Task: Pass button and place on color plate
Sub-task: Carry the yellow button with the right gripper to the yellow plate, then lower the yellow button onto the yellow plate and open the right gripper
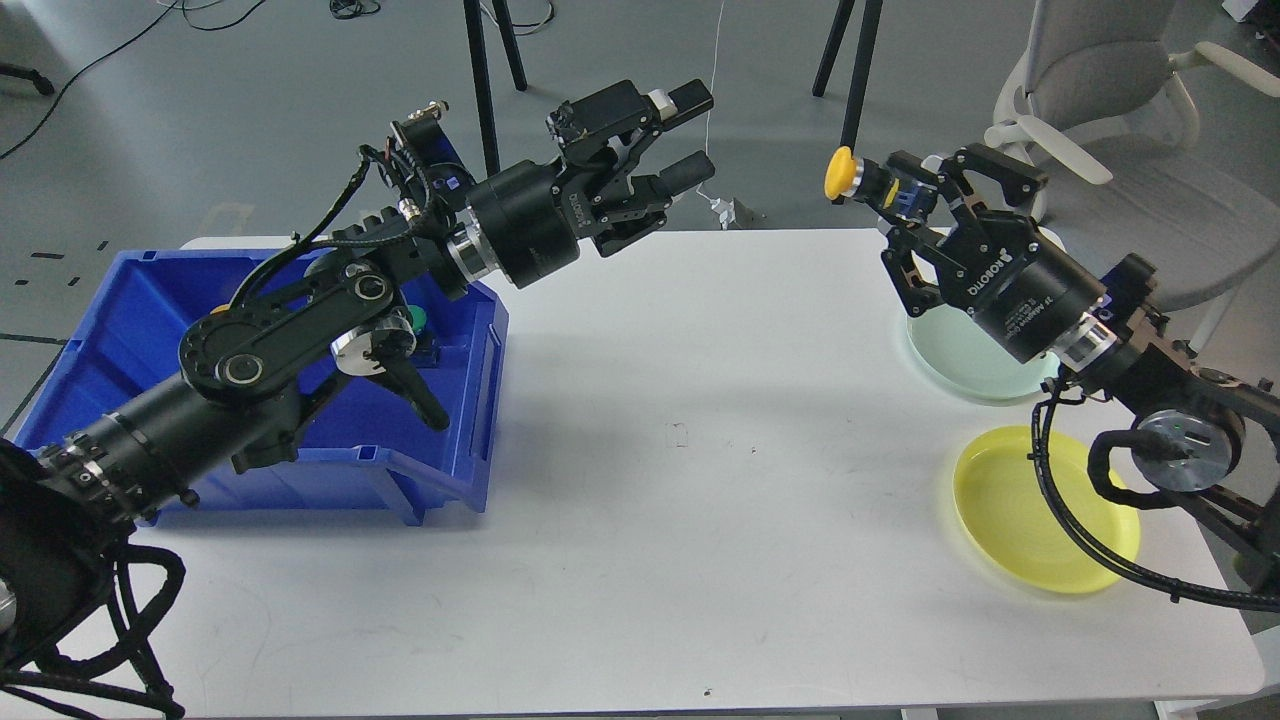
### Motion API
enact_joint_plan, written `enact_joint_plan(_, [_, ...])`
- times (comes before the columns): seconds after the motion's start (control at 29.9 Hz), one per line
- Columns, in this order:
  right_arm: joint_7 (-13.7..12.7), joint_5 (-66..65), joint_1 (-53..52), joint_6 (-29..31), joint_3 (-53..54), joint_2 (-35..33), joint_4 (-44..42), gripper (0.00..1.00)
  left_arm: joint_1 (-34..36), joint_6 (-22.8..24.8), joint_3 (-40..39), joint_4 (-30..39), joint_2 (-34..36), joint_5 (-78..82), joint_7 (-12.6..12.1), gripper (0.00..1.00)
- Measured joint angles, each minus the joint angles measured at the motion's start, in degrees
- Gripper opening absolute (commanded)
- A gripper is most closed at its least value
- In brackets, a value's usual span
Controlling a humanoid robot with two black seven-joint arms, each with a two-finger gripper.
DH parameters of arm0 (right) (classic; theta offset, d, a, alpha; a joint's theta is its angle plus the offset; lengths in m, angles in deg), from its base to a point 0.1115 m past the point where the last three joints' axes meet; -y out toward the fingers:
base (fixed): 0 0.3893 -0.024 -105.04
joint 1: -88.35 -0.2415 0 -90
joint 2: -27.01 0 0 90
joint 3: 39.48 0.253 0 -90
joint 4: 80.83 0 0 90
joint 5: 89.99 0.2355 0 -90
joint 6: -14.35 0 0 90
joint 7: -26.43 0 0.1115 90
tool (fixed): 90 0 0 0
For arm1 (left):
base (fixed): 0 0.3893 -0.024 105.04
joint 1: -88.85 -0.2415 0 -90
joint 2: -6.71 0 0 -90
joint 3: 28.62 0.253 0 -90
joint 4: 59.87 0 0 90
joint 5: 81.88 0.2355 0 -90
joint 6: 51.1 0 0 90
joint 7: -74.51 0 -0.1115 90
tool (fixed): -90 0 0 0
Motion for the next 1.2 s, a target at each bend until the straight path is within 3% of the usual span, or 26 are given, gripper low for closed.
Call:
enact_joint_plan(0.17, [0.0,-0.2,8.7,0.0,2.4,-5.9,-2.0,0.04,-0.1,0.0,-0.2,0.0,0.0,0.0,0.0,0.80])
enact_joint_plan(0.37, [0.0,-3.5,15.9,0.0,1.9,-6.8,-9.9,0.04,-0.2,0.0,-0.2,0.0,-0.2,-0.1,0.0,0.80])
enact_joint_plan(0.9, [0.0,-8.7,19.4,-3.6,-6.7,-6.7,-15.7,0.05,-0.4,0.0,-0.2,-0.6,-1.3,-0.1,0.0,0.81])
enact_joint_plan(1.2, [0.0,-8.6,20.5,-3.8,-6.8,-6.4,-18.4,0.45,-0.4,0.0,-0.2,-0.6,-1.3,-0.1,0.0,0.81])
